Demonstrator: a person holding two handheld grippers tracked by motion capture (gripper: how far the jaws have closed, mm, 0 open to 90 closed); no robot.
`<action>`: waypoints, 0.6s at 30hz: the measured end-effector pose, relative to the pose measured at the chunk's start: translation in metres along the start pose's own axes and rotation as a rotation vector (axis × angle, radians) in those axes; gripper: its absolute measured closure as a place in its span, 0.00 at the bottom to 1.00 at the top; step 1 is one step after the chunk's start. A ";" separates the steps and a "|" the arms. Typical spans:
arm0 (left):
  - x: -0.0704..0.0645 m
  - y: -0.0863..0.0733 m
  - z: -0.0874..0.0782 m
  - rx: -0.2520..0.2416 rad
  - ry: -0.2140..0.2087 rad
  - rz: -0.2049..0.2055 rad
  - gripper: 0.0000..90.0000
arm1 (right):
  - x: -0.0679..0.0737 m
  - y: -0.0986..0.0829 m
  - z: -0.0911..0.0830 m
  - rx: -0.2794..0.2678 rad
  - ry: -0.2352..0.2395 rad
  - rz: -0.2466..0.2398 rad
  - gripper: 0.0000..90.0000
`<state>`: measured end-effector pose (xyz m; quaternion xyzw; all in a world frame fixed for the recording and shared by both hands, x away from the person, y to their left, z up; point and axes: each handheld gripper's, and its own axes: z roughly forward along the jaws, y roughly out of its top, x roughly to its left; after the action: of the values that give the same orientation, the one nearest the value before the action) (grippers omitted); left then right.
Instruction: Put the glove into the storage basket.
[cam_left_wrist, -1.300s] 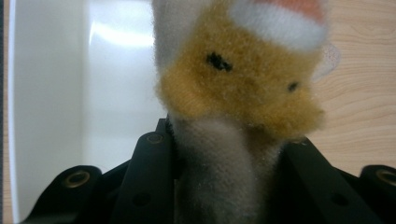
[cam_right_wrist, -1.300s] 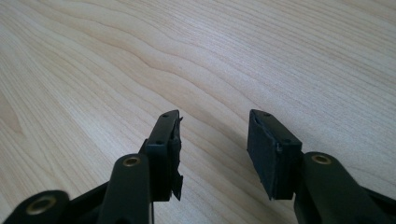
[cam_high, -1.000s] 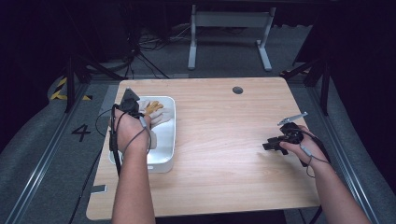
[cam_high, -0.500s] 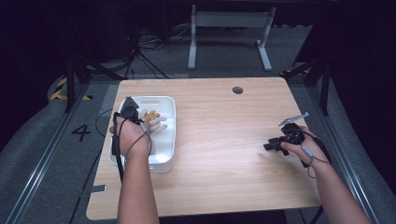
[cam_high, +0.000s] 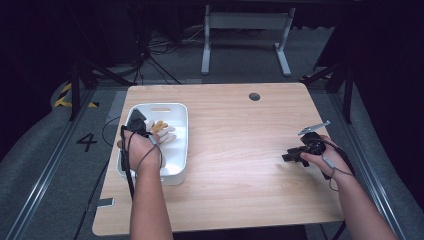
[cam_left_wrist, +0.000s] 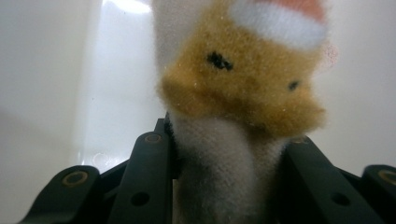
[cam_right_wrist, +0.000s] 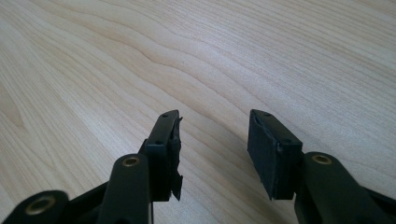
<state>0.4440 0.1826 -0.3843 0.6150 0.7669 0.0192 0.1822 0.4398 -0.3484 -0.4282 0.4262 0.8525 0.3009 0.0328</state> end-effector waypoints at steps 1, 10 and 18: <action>0.000 0.000 0.002 0.004 0.003 -0.002 0.76 | 0.000 0.000 0.000 0.000 0.000 0.000 0.61; 0.000 -0.001 0.012 0.028 0.027 0.003 0.76 | -0.002 0.000 0.000 -0.001 -0.001 0.006 0.61; -0.001 -0.003 0.017 0.031 0.026 -0.018 0.76 | -0.001 -0.001 0.001 -0.001 -0.002 0.012 0.60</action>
<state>0.4467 0.1782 -0.4002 0.6106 0.7749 0.0138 0.1626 0.4406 -0.3492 -0.4297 0.4316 0.8496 0.3013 0.0321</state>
